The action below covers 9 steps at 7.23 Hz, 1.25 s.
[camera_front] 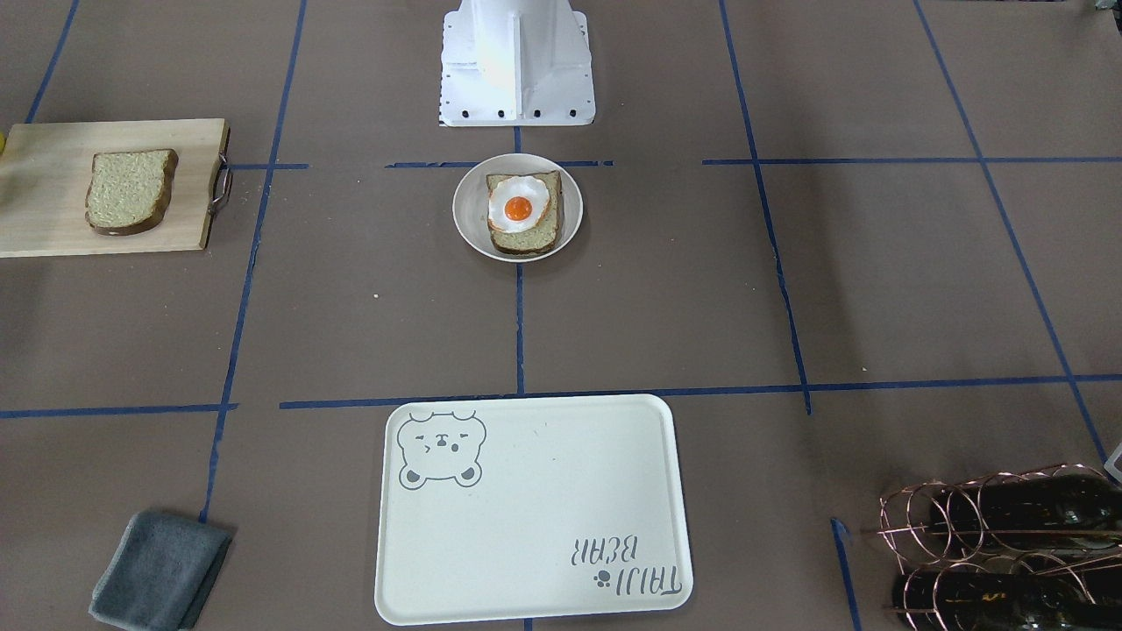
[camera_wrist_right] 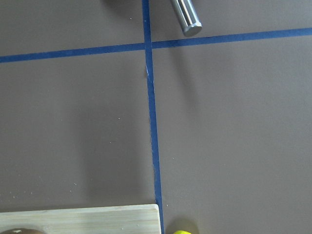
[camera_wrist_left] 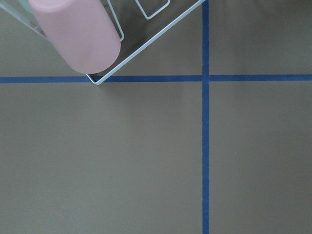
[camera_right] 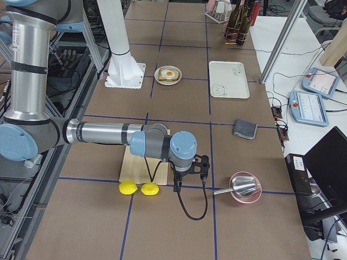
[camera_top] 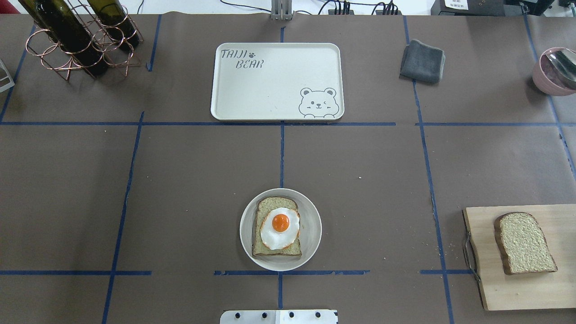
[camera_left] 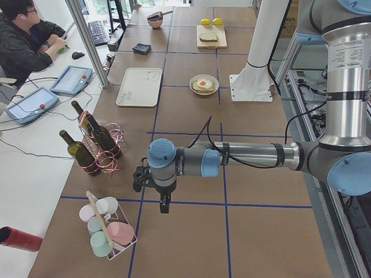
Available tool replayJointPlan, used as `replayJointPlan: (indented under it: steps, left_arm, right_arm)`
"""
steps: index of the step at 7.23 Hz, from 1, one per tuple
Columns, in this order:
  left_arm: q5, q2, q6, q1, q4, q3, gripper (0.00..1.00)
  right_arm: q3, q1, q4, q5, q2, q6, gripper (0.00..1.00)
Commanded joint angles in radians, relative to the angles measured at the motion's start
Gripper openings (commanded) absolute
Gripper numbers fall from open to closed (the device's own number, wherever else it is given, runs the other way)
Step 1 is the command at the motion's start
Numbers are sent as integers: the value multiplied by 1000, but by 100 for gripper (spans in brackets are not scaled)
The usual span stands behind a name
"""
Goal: Make sandwich and place on tray
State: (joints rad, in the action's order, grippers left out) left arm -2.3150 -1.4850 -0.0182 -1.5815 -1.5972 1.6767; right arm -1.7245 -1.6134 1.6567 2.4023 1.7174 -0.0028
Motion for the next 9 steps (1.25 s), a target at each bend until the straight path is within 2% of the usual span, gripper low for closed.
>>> replayJointPlan:
  steps: [1,3,4,6,8,9]
  left_arm:
    - [-1,-1,0,0,0,4,100]
    - [-1,-61,-28,6,-1,21,100]
    - [-1,-105,-69,14,-7,38,100]
    - [0,-118,-151,87,-18,124,100]
    - [-1,-121,-282,194,-148,149,100]
    - [-1,-121,-387,248,-229,156,100]
  right_arm:
    - [0,0,0,0,-5,-2,100]
    - [-24,0,-24,1,-22,6,100]
    - [-35,3,-73,1,-31,10,100]
    - [-17,4,-66,5,-143,9,100]
    - [28,48,-74,82,-156,47,100]
    - [19,78,-83,89,-156,176,100]
